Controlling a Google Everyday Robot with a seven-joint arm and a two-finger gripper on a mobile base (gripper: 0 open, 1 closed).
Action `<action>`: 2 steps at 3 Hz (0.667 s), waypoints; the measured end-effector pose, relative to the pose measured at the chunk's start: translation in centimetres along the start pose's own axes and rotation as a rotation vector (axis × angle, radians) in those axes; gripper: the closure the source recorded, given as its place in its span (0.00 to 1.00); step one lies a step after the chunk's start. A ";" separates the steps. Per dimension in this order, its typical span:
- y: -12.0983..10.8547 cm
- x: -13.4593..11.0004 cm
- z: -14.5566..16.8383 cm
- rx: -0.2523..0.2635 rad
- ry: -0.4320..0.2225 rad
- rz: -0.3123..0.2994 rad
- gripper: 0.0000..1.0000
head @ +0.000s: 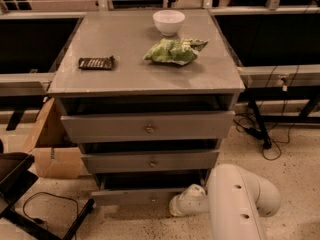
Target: Close bottom drawer
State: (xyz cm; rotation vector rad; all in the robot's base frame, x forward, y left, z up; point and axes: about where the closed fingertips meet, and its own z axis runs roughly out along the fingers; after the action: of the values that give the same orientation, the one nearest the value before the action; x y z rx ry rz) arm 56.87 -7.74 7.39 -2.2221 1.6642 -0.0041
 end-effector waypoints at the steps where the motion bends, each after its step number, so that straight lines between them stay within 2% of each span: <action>1: -2.2 -1.0 -0.3 0.019 -0.002 -0.023 1.00; 2: -4.8 -2.1 -0.7 0.037 -0.002 -0.049 1.00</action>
Offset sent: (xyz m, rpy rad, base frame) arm 0.2132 0.1043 0.1032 0.0106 -0.1886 0.1689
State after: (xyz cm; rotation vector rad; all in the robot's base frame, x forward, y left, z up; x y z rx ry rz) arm 60.53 -4.86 9.88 -2.2342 1.5951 -0.0450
